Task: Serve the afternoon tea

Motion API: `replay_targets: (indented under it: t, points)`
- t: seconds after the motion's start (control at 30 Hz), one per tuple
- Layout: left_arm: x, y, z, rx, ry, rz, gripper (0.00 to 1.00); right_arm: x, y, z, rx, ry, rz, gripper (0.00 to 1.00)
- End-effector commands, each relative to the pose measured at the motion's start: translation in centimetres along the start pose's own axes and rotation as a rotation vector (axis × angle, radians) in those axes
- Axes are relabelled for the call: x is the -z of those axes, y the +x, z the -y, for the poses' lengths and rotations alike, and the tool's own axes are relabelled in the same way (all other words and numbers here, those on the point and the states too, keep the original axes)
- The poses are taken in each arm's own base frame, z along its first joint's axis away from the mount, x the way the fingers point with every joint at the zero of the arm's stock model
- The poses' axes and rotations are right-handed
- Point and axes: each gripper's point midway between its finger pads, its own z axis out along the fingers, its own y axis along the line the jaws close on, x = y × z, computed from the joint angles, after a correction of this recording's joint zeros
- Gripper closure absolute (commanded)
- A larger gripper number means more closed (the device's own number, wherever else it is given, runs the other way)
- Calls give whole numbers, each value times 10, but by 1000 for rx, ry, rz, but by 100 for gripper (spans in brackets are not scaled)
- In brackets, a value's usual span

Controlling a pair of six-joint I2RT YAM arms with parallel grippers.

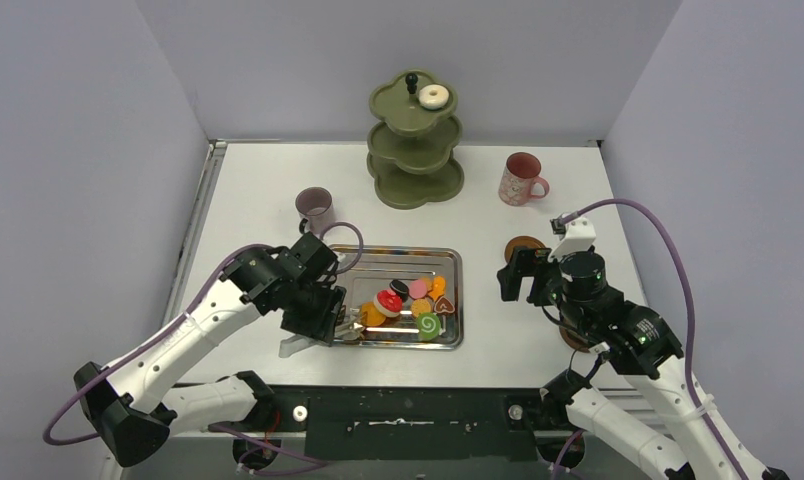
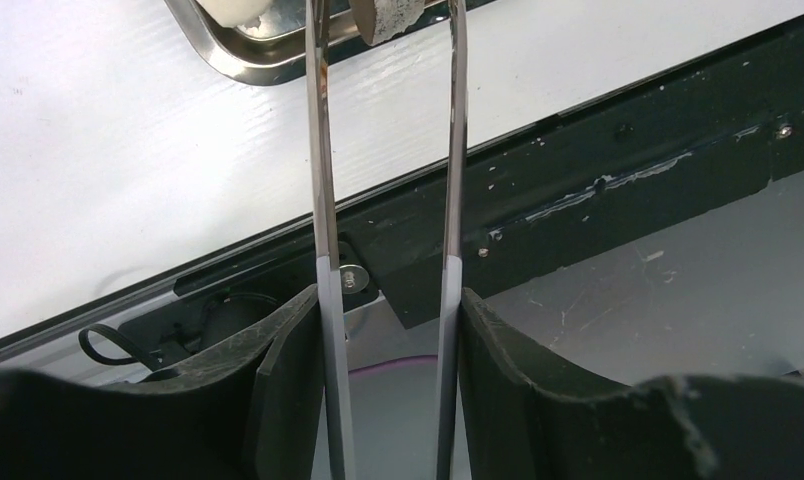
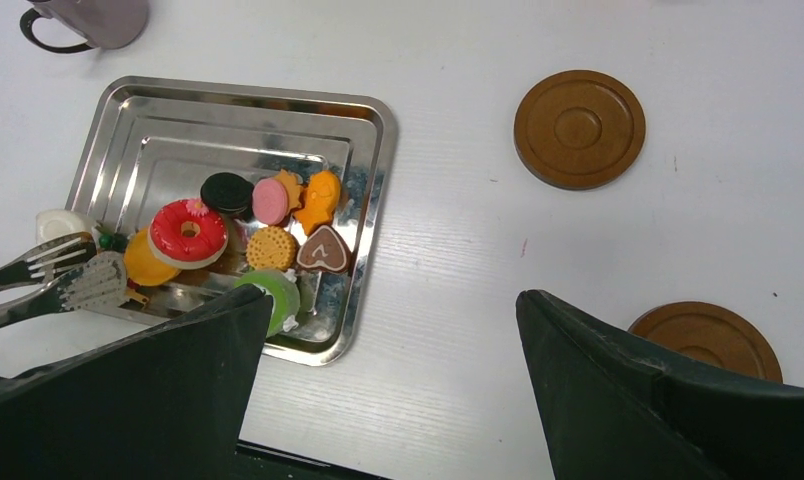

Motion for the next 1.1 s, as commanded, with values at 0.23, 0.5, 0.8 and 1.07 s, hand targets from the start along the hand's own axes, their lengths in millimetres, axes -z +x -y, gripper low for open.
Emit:
replay_targets:
  t: [0.23, 0.5, 0.8, 1.07]
  points:
    - [-5, 9, 5, -25, 18, -33, 70, 4, -21, 2, 0, 16, 70, 0]
    - [7, 2, 6, -23, 18, 15, 90, 2, -18, 2, -3, 18, 64, 0]
    - [4, 3, 1, -18, -14, -3, 69, 5, -21, 4, 5, 21, 77, 0]
    - [-3, 1, 3, -24, -11, -16, 61, 7, -23, 4, -5, 18, 89, 0]
